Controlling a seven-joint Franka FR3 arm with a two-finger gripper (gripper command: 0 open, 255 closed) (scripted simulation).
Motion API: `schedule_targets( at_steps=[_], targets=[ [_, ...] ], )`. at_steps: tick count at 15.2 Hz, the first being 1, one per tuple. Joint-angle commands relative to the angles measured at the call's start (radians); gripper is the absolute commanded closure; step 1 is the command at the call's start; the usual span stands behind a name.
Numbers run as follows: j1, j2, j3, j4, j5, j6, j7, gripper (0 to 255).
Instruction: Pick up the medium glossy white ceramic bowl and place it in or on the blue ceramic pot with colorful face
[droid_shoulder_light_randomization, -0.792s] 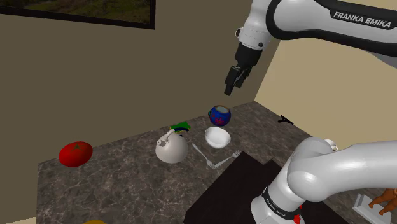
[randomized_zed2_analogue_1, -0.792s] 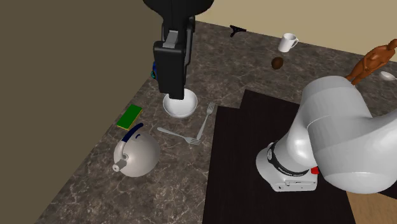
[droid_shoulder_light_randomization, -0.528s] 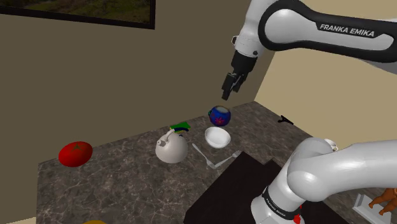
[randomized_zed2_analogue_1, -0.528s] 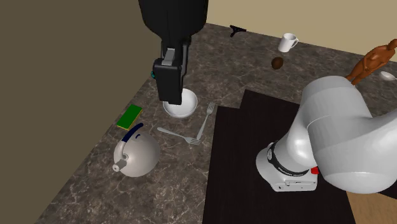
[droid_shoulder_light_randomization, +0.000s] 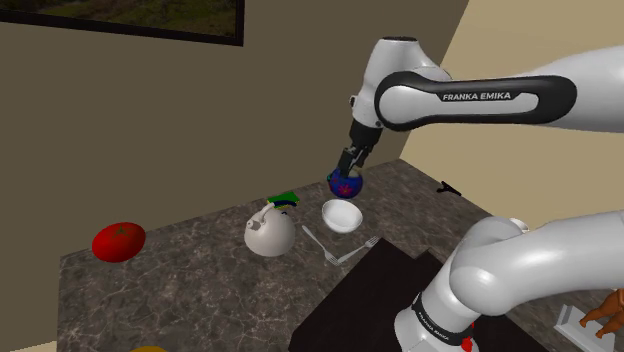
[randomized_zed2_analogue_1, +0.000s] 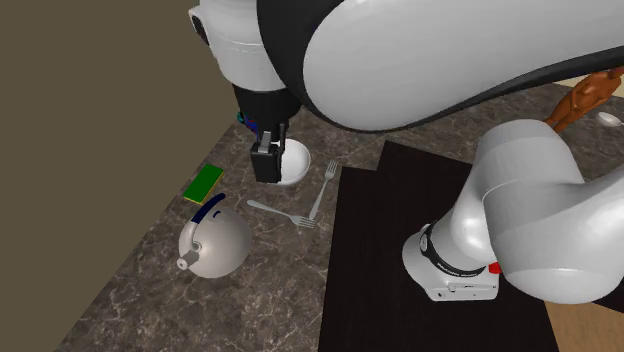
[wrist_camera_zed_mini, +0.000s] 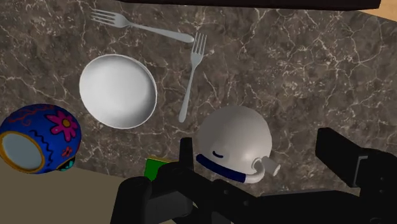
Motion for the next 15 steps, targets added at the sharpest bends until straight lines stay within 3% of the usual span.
schedule_targets(
  at_steps=[1,8,15],
  targets=[
    [-0.009,0.038,-0.002,-0.036,-0.016,0.073,0.002,0],
    [-0.062,0.23,-0.022,-0.116,-0.097,0.335,0.007,0],
    [-0.136,0.495,-0.035,-0.118,-0.226,0.593,0.057,0]
  ],
)
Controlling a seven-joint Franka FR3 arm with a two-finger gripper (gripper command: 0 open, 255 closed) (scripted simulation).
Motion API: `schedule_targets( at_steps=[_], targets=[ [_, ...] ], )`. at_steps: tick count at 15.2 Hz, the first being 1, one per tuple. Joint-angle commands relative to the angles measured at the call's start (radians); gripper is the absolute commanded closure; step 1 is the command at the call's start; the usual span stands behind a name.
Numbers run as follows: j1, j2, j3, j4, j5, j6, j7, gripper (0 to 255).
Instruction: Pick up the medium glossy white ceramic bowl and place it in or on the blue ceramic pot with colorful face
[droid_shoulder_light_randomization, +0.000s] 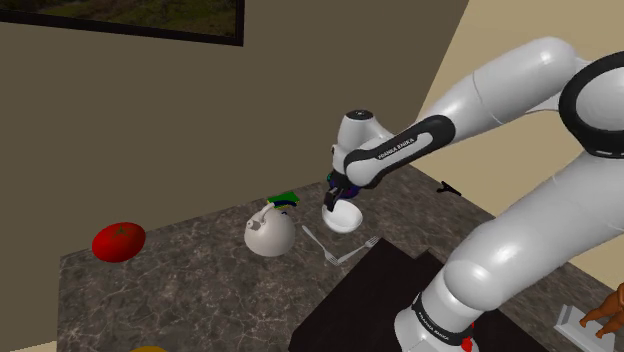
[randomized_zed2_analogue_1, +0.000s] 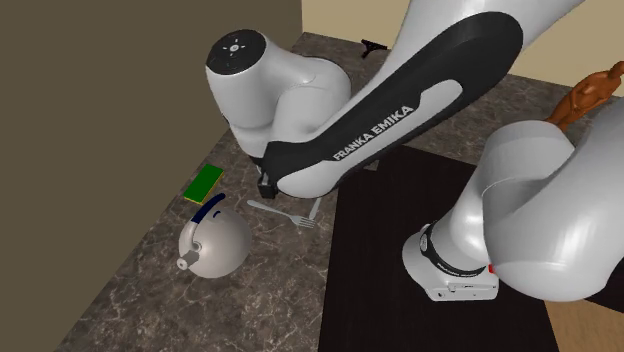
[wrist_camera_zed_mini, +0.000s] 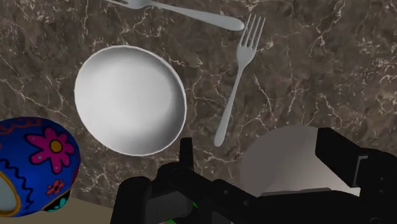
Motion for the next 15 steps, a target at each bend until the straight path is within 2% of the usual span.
schedule_targets(
  at_steps=[1,6,11,15],
  targets=[
    [-0.026,0.085,-0.006,0.01,-0.051,0.074,0.022,0],
    [-0.07,0.302,-0.036,0.072,-0.213,0.22,0.122,0],
    [-0.062,0.52,-0.114,0.174,-0.376,0.331,0.236,0],
    [-0.044,0.611,-0.155,0.215,-0.424,0.384,0.277,0]
  ],
)
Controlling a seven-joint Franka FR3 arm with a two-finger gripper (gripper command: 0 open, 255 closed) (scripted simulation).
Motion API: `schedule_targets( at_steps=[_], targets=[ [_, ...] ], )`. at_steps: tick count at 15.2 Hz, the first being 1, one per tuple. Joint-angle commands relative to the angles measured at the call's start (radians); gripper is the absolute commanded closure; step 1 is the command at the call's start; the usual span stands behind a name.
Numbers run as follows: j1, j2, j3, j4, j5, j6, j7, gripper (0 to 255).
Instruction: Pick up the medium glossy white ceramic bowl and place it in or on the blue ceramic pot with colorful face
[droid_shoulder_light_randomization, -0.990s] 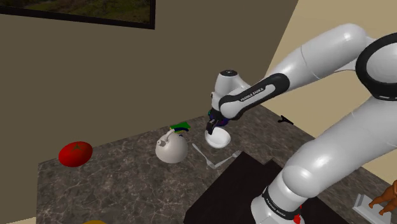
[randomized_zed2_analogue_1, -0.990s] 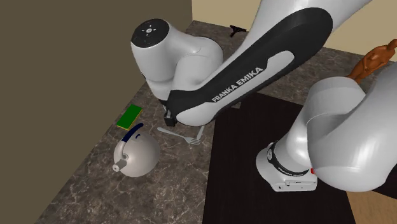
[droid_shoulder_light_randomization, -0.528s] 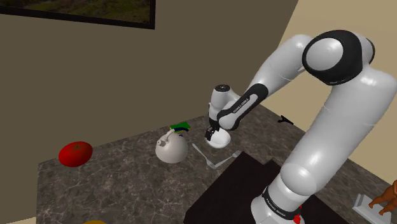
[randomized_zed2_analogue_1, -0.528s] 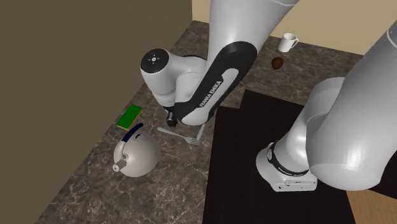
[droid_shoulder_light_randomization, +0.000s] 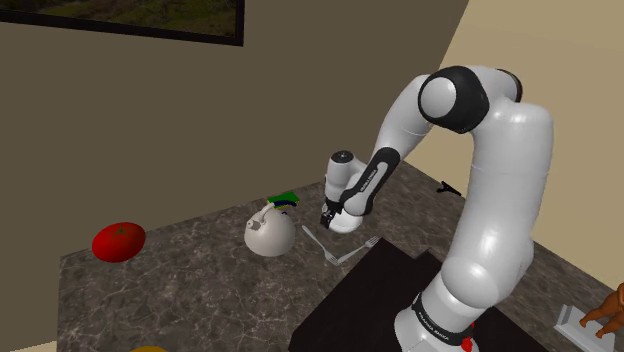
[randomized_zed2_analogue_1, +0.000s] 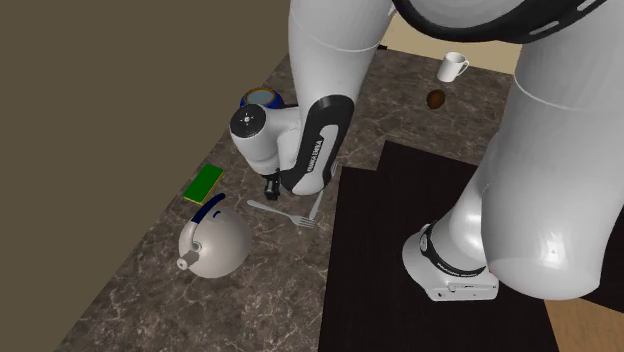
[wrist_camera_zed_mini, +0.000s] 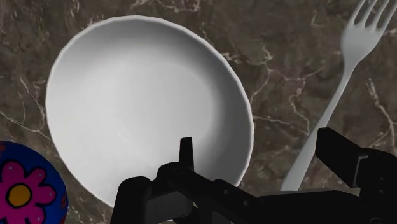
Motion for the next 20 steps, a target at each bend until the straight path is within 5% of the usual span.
schedule_targets(
  at_steps=[1,13,14,20],
  targets=[
    [0.008,0.039,-0.02,0.014,-0.023,0.028,0.02,0],
    [0.022,0.101,-0.046,0.04,-0.049,0.068,0.046,0],
    [0.022,0.101,-0.046,0.04,-0.049,0.068,0.046,255],
    [0.022,0.101,-0.046,0.04,-0.049,0.068,0.045,255]
  ],
)
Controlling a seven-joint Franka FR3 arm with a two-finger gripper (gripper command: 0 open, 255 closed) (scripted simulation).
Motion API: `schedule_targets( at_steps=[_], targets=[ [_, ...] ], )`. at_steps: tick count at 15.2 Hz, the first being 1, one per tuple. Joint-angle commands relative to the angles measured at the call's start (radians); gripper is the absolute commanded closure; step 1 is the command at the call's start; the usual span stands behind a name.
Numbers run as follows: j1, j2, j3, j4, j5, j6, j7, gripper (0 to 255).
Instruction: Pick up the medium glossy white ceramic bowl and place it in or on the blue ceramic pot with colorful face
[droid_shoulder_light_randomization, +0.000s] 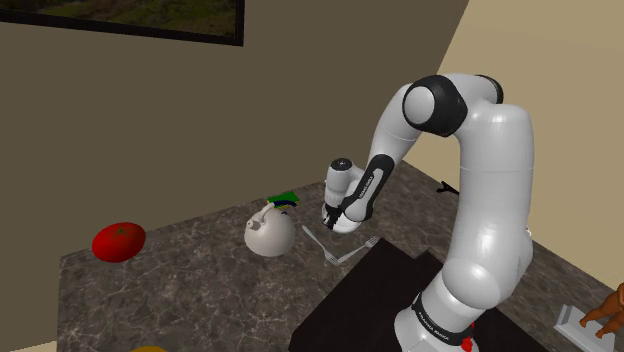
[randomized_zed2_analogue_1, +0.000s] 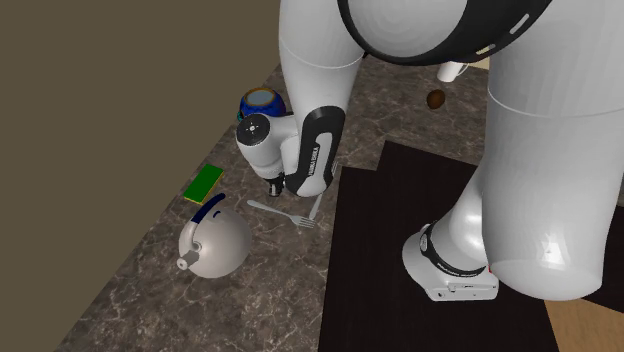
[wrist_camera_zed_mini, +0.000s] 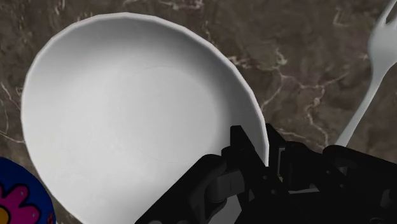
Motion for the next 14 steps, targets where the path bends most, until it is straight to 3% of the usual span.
schedule_targets(
  at_steps=[1,14],
  targets=[
    [0.0,0.0,0.0,0.0,0.0,0.0,0.0,255],
    [-0.067,-0.183,0.084,-0.061,0.101,-0.125,-0.122,255]
  ],
)
